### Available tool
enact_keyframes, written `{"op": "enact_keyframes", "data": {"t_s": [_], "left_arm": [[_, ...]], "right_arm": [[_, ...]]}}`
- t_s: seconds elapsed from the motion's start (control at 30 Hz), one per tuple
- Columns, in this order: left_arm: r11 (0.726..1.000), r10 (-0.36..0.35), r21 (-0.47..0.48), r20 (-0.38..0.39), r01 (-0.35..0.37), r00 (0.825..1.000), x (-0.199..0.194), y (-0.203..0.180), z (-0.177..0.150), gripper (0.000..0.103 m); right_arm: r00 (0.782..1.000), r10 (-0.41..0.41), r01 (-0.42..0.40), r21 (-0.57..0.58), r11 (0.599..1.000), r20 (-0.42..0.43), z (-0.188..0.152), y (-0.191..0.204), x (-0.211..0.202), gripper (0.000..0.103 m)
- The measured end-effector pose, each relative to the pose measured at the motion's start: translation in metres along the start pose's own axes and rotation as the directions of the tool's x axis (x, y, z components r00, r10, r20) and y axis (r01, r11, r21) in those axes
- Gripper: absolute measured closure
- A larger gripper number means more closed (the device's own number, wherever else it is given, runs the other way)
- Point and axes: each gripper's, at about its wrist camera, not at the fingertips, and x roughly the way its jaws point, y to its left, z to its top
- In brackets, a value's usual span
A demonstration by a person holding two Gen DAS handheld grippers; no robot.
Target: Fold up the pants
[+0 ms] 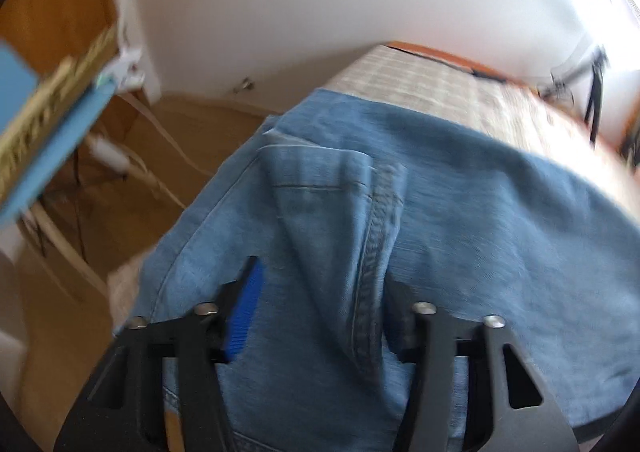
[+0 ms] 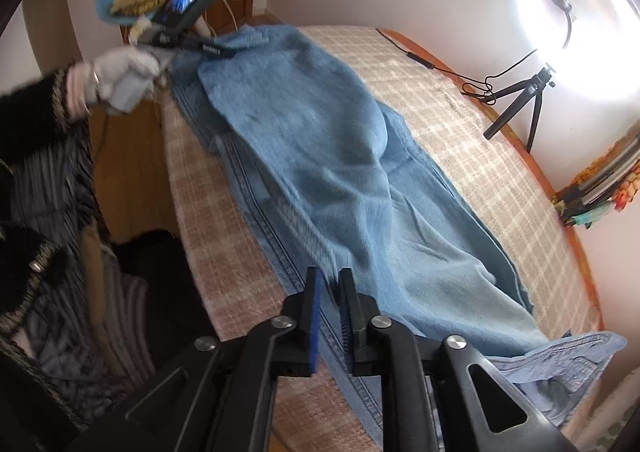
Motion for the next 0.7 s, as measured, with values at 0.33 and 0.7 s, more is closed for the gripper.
{"op": "enact_keyframes", "data": {"t_s": [0.33, 0.7], "left_arm": [[0.947, -0.176, -0.273, -0.006, 0.167, 0.984, -0.002, 0.058, -0.011, 0.072], [0.840, -0.296, -0.460, 0.053, 0.286, 0.954, 0.008, 0.088, -0.007, 0.084]], "right_arm": [[0.986, 0.093, -0.089, -0.036, 0.995, 0.138, 0.088, -0.014, 0.009, 0.069], [0.951, 0.265, -0.280, 0.084, 0.956, 0.159, 0.264, -0.048, 0.156, 0.060]]}}
